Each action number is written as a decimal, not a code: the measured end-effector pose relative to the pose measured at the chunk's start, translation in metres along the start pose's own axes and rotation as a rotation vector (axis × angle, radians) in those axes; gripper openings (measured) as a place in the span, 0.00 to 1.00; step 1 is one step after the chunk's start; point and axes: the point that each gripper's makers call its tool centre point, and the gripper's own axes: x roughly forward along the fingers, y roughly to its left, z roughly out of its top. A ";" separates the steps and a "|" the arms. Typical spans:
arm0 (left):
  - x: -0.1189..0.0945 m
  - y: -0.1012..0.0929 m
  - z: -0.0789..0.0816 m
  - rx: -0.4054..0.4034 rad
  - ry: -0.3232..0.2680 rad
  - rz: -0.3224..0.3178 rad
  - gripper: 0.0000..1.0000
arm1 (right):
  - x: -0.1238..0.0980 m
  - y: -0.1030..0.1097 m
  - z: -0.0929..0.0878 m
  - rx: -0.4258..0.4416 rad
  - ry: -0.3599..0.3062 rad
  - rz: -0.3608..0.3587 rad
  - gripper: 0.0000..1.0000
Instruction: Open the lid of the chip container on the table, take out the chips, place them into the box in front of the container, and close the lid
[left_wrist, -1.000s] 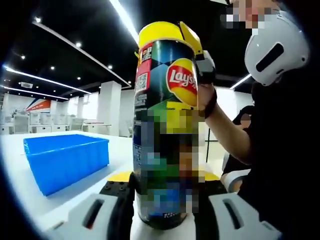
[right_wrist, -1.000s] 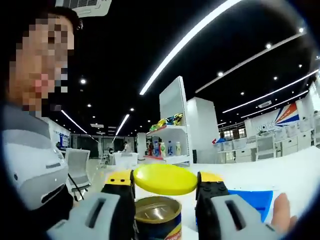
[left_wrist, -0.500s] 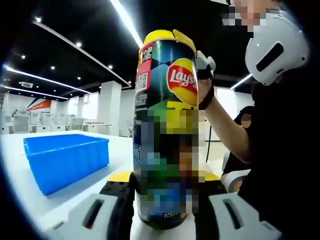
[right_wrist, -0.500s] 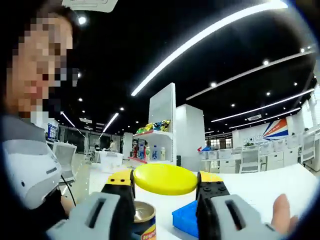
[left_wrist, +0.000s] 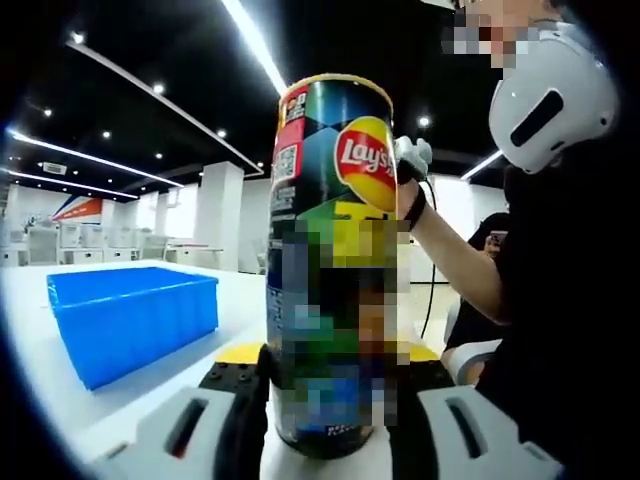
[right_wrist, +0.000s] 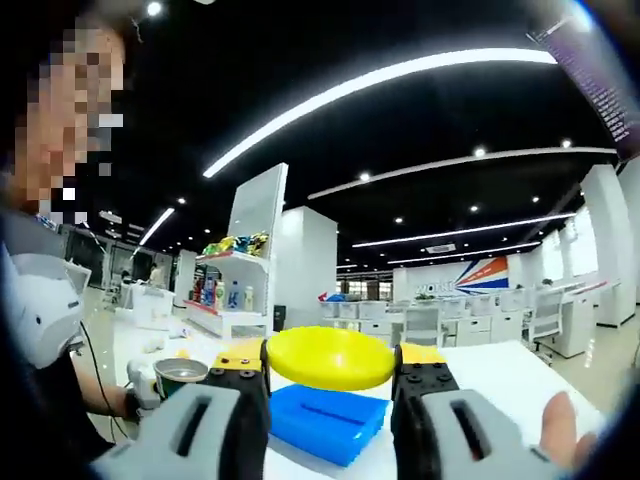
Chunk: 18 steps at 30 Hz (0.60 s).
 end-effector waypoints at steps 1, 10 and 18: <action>0.000 0.000 0.000 0.000 0.000 0.000 0.46 | -0.006 -0.011 -0.001 -0.015 0.008 -0.040 0.41; 0.000 -0.001 0.000 -0.003 0.000 0.000 0.46 | -0.029 -0.037 -0.008 -0.026 0.027 -0.124 0.41; 0.001 -0.001 0.000 -0.003 -0.002 0.001 0.46 | -0.033 -0.052 -0.022 -0.065 0.063 -0.174 0.41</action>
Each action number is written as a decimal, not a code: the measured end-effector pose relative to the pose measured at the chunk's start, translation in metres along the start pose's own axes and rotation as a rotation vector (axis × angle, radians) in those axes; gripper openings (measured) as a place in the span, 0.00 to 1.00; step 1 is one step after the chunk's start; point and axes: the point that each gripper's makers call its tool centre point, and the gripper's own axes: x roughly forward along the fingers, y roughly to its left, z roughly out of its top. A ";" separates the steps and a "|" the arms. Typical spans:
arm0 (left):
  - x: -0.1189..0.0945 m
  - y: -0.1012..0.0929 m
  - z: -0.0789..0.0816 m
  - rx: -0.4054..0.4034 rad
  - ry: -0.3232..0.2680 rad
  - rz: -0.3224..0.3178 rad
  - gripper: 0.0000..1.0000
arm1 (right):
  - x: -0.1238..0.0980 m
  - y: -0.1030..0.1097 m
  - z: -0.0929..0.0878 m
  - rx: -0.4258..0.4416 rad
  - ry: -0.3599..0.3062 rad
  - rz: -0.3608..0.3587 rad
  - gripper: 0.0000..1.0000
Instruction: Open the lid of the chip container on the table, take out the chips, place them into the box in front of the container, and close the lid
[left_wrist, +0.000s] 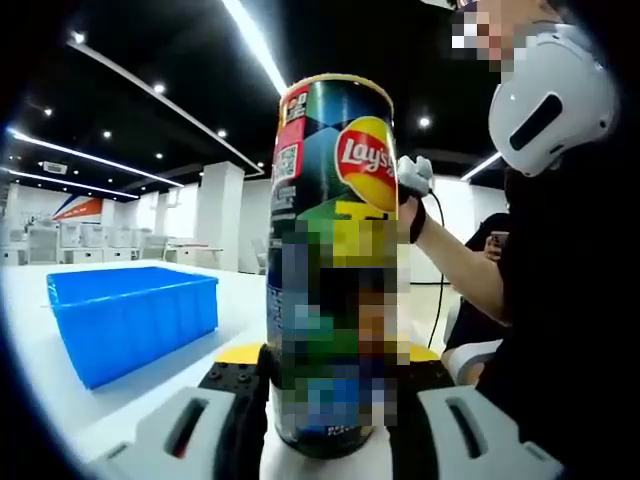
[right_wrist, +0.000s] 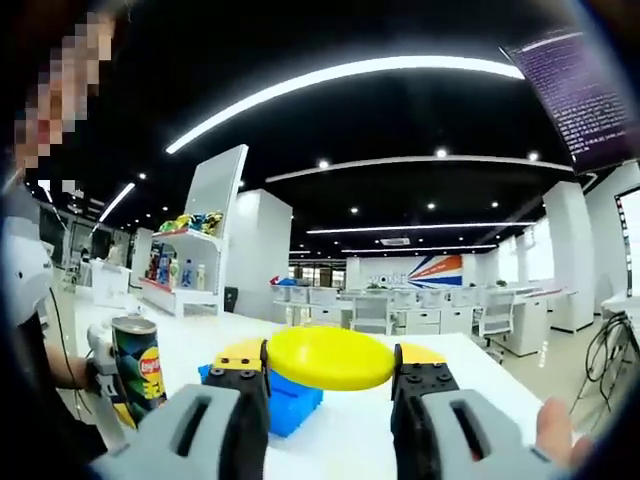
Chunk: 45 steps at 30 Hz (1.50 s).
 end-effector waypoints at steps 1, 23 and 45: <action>0.000 0.000 0.000 0.000 0.000 0.000 0.47 | 0.000 -0.003 -0.004 -0.005 0.004 -0.010 0.41; 0.000 0.001 -0.002 0.000 0.004 0.000 0.47 | -0.001 -0.073 -0.101 -0.023 0.158 -0.214 0.41; 0.001 0.001 -0.007 0.020 0.028 -0.001 0.47 | -0.016 -0.109 -0.210 0.004 0.376 -0.304 0.41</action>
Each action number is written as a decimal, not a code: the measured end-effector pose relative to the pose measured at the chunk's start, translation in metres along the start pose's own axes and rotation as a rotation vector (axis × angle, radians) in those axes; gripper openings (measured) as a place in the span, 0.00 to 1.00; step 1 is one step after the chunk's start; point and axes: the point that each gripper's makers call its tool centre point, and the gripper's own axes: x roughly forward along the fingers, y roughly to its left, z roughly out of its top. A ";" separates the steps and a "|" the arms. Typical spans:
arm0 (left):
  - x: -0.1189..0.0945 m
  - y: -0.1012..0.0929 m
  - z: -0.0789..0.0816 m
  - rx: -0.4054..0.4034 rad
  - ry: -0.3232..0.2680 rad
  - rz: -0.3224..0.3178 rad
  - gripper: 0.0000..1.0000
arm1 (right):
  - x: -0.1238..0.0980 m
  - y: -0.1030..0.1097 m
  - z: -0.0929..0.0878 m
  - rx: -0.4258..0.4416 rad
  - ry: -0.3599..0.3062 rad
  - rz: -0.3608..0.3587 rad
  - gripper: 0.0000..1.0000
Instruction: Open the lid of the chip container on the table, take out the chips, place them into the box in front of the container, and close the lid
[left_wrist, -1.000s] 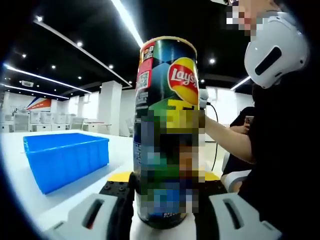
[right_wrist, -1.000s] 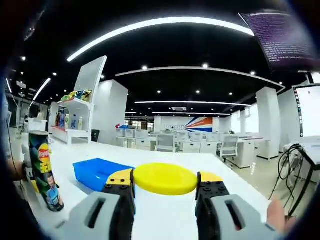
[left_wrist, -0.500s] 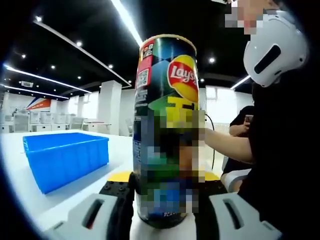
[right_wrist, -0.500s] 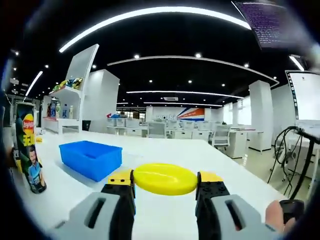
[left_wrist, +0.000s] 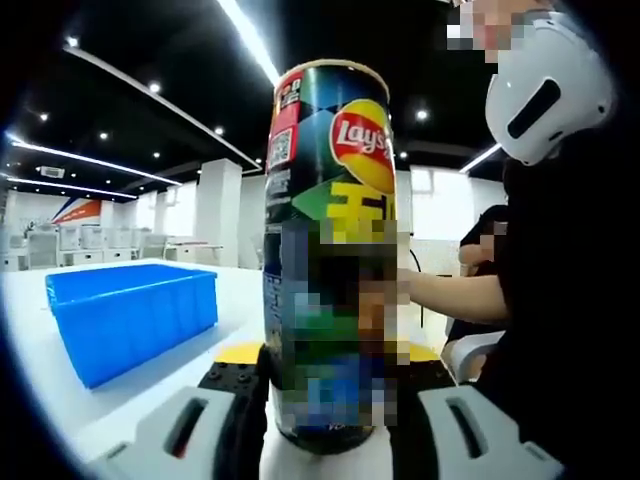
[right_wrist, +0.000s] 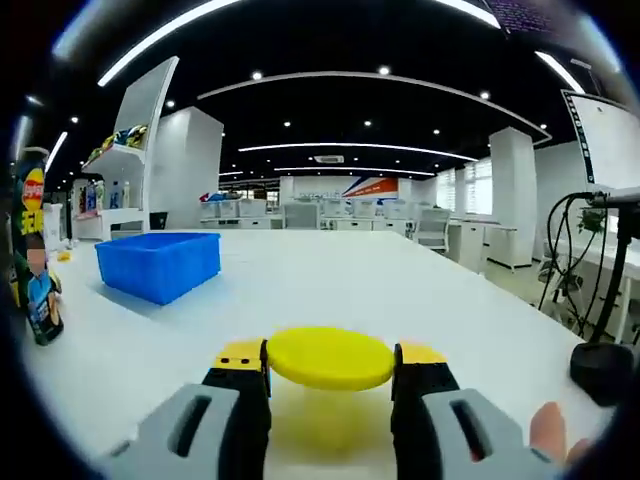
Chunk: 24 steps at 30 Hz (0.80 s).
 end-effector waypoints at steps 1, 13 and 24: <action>0.000 0.000 0.000 0.001 0.001 0.000 0.47 | 0.000 0.000 0.000 -0.001 -0.001 0.000 0.41; 0.000 0.001 -0.002 0.006 0.009 0.002 0.47 | 0.004 0.000 -0.016 -0.034 0.075 -0.014 0.42; 0.000 0.000 -0.002 -0.004 0.018 0.004 0.47 | 0.004 0.001 -0.025 -0.060 0.119 -0.002 0.43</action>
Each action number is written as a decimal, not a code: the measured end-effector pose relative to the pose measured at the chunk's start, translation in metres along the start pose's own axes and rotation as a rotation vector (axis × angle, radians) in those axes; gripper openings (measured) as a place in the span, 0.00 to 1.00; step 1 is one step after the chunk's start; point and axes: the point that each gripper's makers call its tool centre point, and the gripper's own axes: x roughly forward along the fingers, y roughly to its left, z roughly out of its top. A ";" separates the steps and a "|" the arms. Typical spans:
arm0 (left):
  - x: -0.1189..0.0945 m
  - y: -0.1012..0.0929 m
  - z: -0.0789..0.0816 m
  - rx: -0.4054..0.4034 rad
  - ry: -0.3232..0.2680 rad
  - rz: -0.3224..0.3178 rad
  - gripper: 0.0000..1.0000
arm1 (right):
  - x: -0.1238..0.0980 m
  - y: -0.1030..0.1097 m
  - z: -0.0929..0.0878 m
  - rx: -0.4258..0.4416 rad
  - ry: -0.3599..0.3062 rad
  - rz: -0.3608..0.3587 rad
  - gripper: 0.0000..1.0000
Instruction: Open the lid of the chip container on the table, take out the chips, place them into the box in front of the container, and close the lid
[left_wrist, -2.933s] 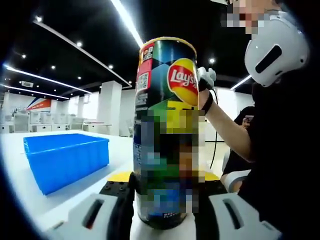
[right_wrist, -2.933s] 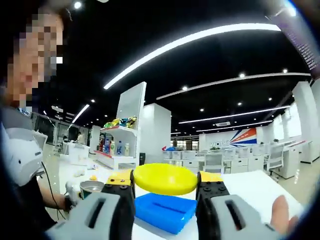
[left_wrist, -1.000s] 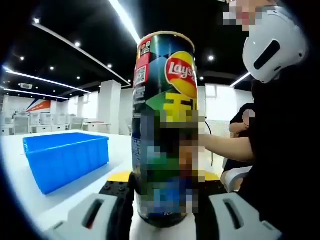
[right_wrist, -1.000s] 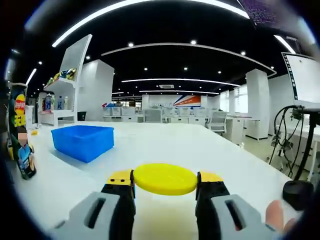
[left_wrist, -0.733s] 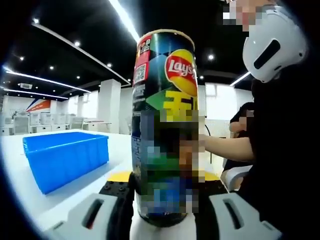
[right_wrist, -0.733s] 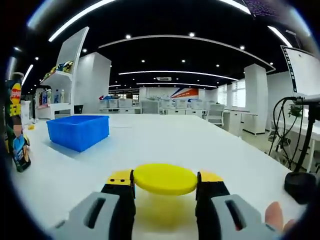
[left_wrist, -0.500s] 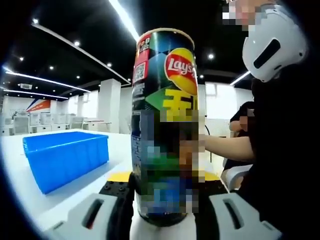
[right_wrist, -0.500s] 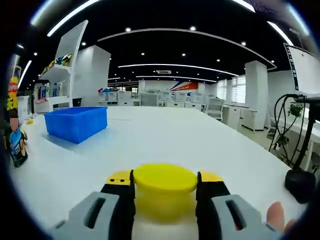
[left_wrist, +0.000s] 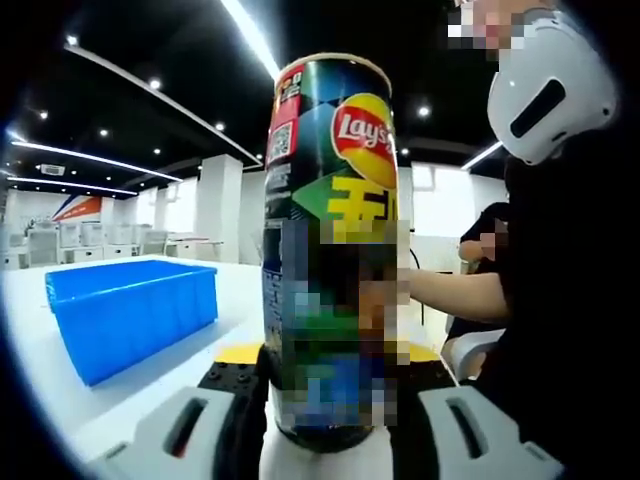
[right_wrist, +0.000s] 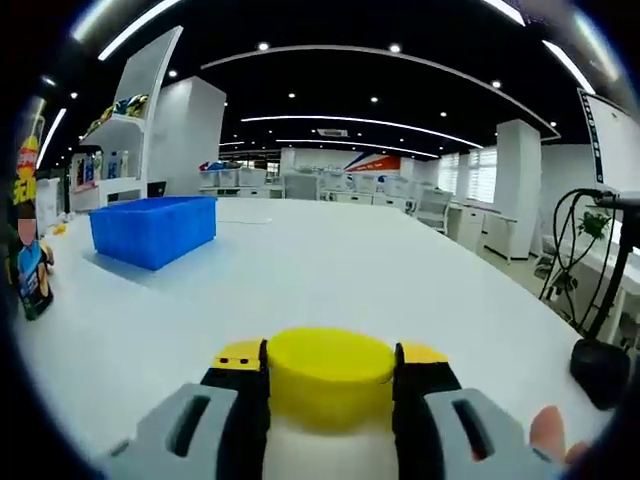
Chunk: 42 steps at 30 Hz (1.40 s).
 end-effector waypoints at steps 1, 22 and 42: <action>0.000 0.000 0.000 -0.001 0.000 0.001 0.47 | 0.000 0.001 0.000 0.003 -0.004 0.008 0.43; -0.001 0.000 0.000 0.002 0.017 0.023 0.46 | -0.018 0.004 0.051 -0.049 -0.151 -0.052 0.40; -0.002 0.000 -0.001 0.011 0.025 0.057 0.46 | -0.133 0.294 0.205 -0.060 0.320 0.904 0.21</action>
